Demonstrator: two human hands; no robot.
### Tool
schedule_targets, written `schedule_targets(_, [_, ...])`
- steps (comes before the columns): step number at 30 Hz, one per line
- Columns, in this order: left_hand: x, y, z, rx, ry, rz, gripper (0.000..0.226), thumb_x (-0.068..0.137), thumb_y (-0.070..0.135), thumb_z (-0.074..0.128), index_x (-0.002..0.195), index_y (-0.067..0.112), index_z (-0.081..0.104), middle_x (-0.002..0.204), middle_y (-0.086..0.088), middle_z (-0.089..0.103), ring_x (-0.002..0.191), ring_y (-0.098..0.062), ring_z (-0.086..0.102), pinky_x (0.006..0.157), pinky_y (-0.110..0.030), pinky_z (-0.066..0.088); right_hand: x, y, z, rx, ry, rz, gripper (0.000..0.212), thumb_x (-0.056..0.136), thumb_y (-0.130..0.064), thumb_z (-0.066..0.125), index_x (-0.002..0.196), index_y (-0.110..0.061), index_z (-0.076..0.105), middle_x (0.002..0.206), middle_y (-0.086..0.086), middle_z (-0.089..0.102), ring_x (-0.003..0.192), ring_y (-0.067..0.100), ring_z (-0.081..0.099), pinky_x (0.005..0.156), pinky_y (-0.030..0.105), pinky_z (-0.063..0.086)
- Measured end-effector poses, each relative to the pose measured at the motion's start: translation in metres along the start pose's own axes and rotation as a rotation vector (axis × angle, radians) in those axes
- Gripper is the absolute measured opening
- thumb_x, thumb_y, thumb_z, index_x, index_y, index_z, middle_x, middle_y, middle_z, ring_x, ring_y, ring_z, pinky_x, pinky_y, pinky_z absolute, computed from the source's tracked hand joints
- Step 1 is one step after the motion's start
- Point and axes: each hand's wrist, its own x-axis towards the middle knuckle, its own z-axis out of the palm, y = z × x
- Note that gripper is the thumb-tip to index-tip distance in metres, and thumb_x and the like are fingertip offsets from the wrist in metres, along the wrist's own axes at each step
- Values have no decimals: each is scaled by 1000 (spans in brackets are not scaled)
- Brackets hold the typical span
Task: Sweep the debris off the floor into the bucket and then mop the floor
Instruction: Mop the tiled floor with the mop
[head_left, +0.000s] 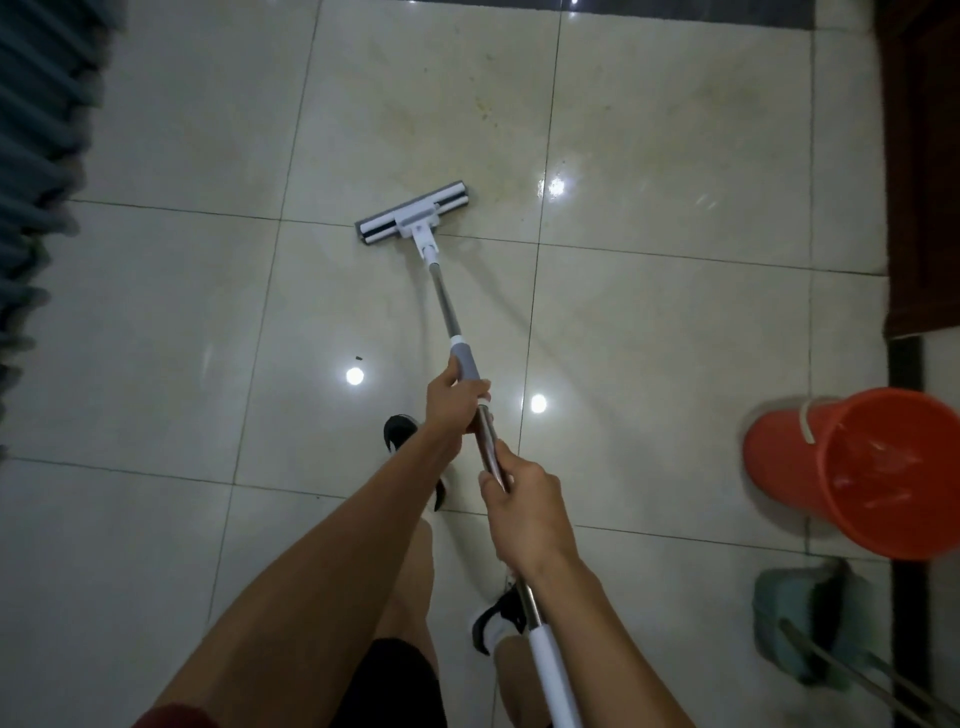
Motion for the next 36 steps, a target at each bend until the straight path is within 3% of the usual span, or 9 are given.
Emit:
schedule_targets(5, [52, 62, -35, -51, 13, 12, 65, 90, 3, 68, 148, 25, 49, 89, -12, 66, 60, -25, 62, 63, -37, 59, 57, -61, 27, 45, 22, -4, 48, 103, -22, 50, 149, -34, 42, 102, 0, 71, 78, 9, 66, 63, 13, 48])
schedule_targets(8, [91, 102, -52, -73, 0, 10, 60, 88, 5, 70, 142, 25, 55, 87, -12, 67, 61, -25, 62, 74, -44, 59, 93, -105, 35, 51, 27, -18, 47, 103, -21, 50, 147, -34, 44, 96, -2, 70, 74, 6, 64, 58, 9, 44])
schedule_targets(12, [139, 159, -76, -52, -38, -4, 59, 89, 7, 70, 143, 25, 54, 102, -17, 67, 75, -28, 63, 86, -53, 60, 136, -170, 42, 72, 37, -10, 44, 102, -20, 51, 143, -35, 49, 74, -9, 58, 62, 4, 56, 59, 14, 44])
schedule_targets(16, [176, 224, -100, -25, -74, -1, 59, 90, 13, 72, 144, 28, 53, 103, -16, 68, 75, -29, 64, 85, -54, 61, 179, -232, 49, 95, 61, -13, 46, 101, -22, 53, 144, -36, 47, 76, -12, 56, 68, 7, 58, 71, 33, 60])
schedule_targets(18, [192, 255, -109, -2, -81, -8, 55, 90, 14, 73, 140, 28, 55, 102, -16, 69, 76, -31, 64, 84, -56, 60, 199, -258, 50, 107, 63, -2, 45, 101, -22, 53, 144, -36, 48, 75, -12, 55, 66, 7, 56, 74, 37, 60])
schedule_targets(24, [228, 330, -111, 43, -87, -31, 46, 90, 14, 73, 134, 23, 61, 94, -14, 69, 75, -31, 66, 83, -58, 60, 245, -324, 32, 124, 54, 15, 44, 102, -21, 52, 143, -34, 49, 67, -3, 58, 52, 9, 55, 45, 19, 45])
schedule_targets(32, [289, 453, -104, 51, -40, -64, 37, 90, 15, 73, 126, 11, 65, 86, -14, 67, 70, -31, 64, 82, -59, 60, 341, -421, -5, 68, 42, 12, 37, 101, -21, 52, 137, -30, 56, 71, 3, 62, 52, 10, 57, 43, 14, 43])
schedule_targets(36, [324, 508, -98, 59, -18, -64, 41, 89, 16, 75, 128, 10, 64, 91, -15, 68, 71, -30, 66, 79, -56, 62, 386, -464, -22, 7, 51, 45, 40, 101, -25, 53, 140, -33, 52, 82, 3, 68, 61, 17, 66, 51, 24, 52])
